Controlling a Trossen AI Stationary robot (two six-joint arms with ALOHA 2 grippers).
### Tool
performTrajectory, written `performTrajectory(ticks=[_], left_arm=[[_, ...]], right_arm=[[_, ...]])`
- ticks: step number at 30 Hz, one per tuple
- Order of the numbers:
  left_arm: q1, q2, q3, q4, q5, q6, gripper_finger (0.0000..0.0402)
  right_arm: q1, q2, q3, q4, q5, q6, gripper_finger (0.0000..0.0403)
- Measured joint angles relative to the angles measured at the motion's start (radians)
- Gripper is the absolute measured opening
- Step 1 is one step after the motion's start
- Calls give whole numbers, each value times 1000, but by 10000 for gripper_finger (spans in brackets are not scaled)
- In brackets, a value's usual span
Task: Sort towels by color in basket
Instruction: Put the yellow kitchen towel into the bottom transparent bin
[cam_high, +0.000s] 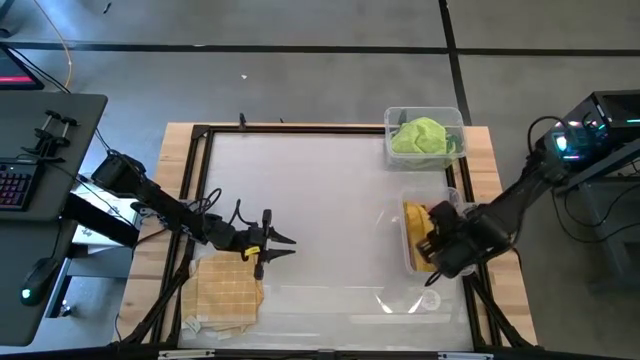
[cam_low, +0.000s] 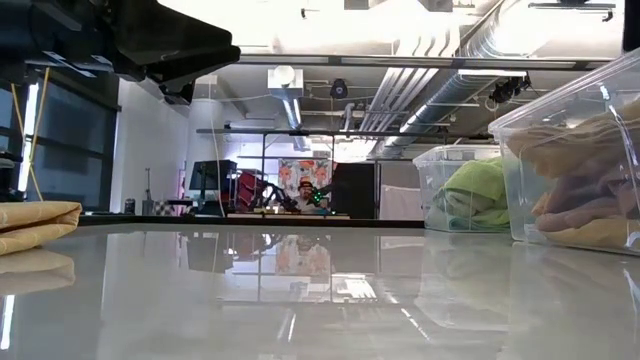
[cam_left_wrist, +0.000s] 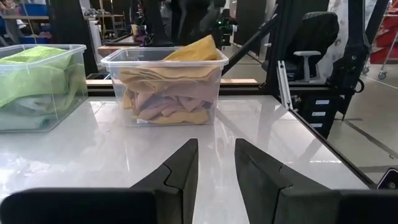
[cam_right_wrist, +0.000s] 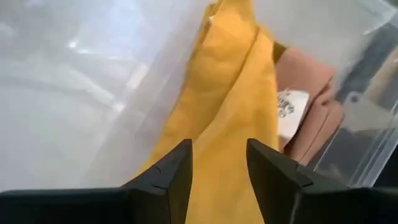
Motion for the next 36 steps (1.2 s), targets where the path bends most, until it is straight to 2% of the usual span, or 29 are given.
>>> performTrajectory(ticks=[4, 9, 15, 17, 19, 21, 24, 30, 34, 36], left_arm=[[0, 0, 0, 0, 0, -8, 94], [0, 0, 0, -1, 0, -8, 94], [0, 0, 0, 0, 0, -6, 94], [0, 0, 0, 0, 0, 0, 94], [0, 0, 0, 0, 0, 0, 94], [0, 0, 0, 0, 0, 1, 94], [0, 0, 0, -1, 0, 1, 94], [0, 0, 0, -1, 0, 2, 94], [0, 0, 0, -1, 0, 1, 94], [0, 0, 0, -2, 0, 2, 94]], right_arm=[[-2, -7, 9, 1, -96, 29, 138], [-25, -6, -128, 87, -244, 33, 120], [-71, -5, -350, 328, -243, 53, 116], [-92, -7, -410, 397, -285, 48, 116], [-110, -8, -449, 394, -342, 35, 116], [-118, -7, -454, 389, -351, 18, 116], [-115, -10, -406, 326, -314, 17, 116], [-96, -20, -204, 195, -217, 41, 116], [-91, -20, -118, 126, -2, 64, 116], [-108, -20, -113, 130, 65, 66, 116]])
